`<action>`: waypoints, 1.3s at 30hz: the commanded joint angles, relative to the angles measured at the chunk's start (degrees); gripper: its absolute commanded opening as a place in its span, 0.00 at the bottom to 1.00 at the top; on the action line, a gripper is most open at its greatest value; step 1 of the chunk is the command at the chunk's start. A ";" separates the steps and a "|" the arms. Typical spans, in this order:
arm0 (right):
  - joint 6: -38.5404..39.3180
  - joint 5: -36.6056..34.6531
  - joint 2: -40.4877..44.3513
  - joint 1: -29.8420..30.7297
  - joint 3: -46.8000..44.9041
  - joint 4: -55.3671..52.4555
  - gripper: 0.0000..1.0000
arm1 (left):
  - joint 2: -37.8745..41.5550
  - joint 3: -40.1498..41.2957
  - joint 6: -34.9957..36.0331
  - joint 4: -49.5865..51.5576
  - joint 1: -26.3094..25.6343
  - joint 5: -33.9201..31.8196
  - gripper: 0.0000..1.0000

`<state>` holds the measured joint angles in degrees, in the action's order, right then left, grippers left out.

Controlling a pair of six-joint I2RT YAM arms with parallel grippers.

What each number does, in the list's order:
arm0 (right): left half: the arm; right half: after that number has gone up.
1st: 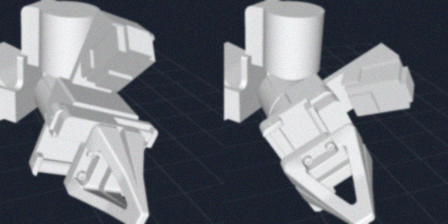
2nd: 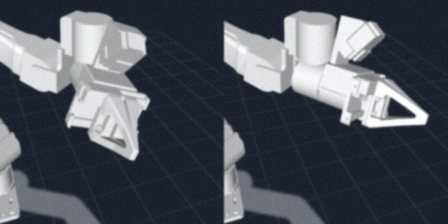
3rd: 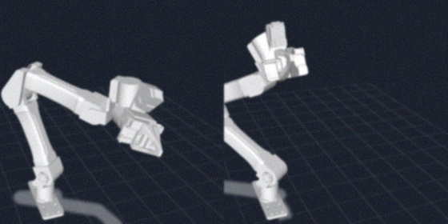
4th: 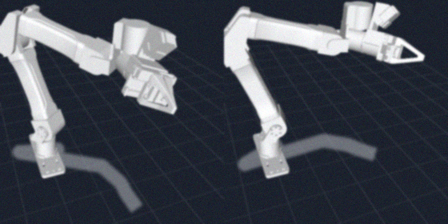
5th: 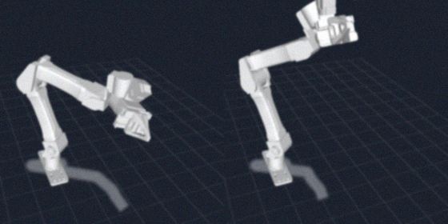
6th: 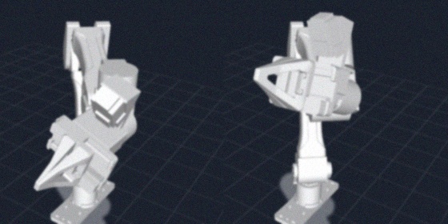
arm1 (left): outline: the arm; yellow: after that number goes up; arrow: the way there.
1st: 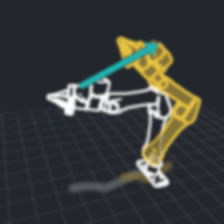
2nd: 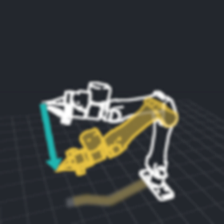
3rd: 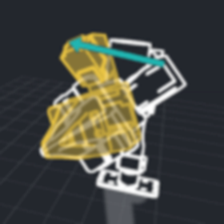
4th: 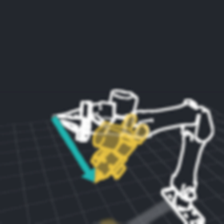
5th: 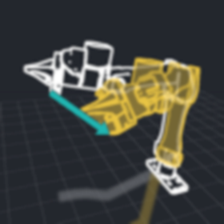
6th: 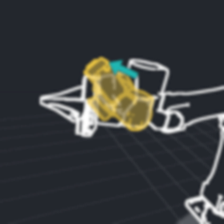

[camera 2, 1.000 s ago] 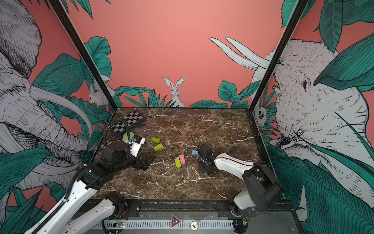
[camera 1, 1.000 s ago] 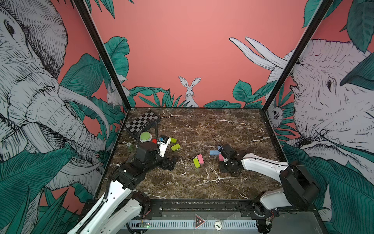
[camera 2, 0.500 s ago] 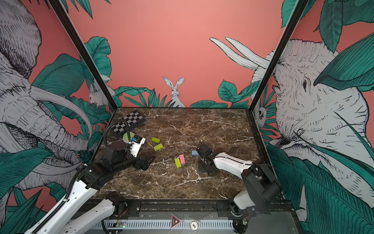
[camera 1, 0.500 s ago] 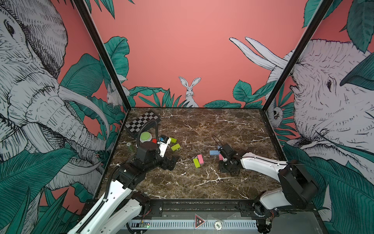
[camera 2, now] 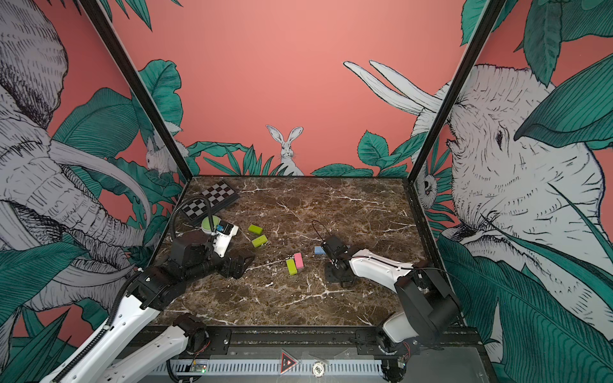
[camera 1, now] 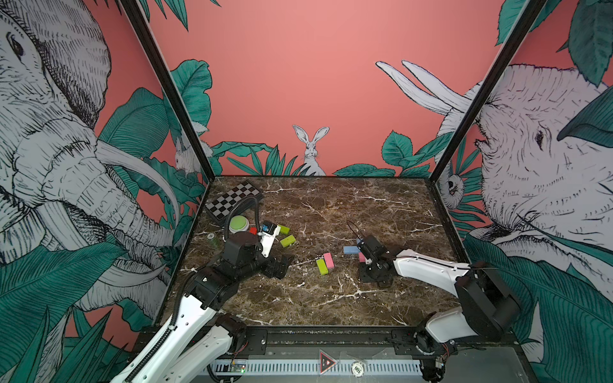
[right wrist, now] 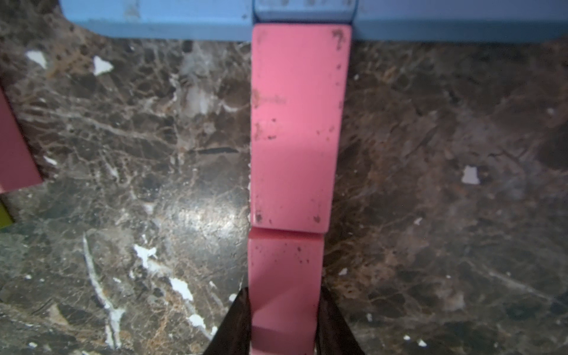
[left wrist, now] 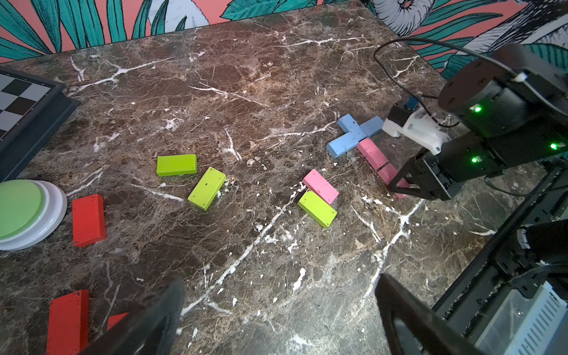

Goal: Assemble the letter t with building blocks
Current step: Assemble the building block at the center of the board.

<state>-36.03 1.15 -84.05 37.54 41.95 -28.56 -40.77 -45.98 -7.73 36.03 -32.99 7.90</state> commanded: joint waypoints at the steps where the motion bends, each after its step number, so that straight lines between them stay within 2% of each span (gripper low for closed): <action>1: -0.75 -1.28 -1.73 0.34 -0.01 -0.47 0.32 | 0.17 0.12 0.17 0.53 -0.23 0.09 0.99; 39: -2.63 -3.28 -4.24 0.34 0.99 -1.29 0.29 | 0.36 0.18 0.26 0.61 -0.28 -0.02 0.99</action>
<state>-37.39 0.32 -86.08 37.80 43.92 -30.22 -40.75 -45.98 -7.73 36.05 -32.99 7.90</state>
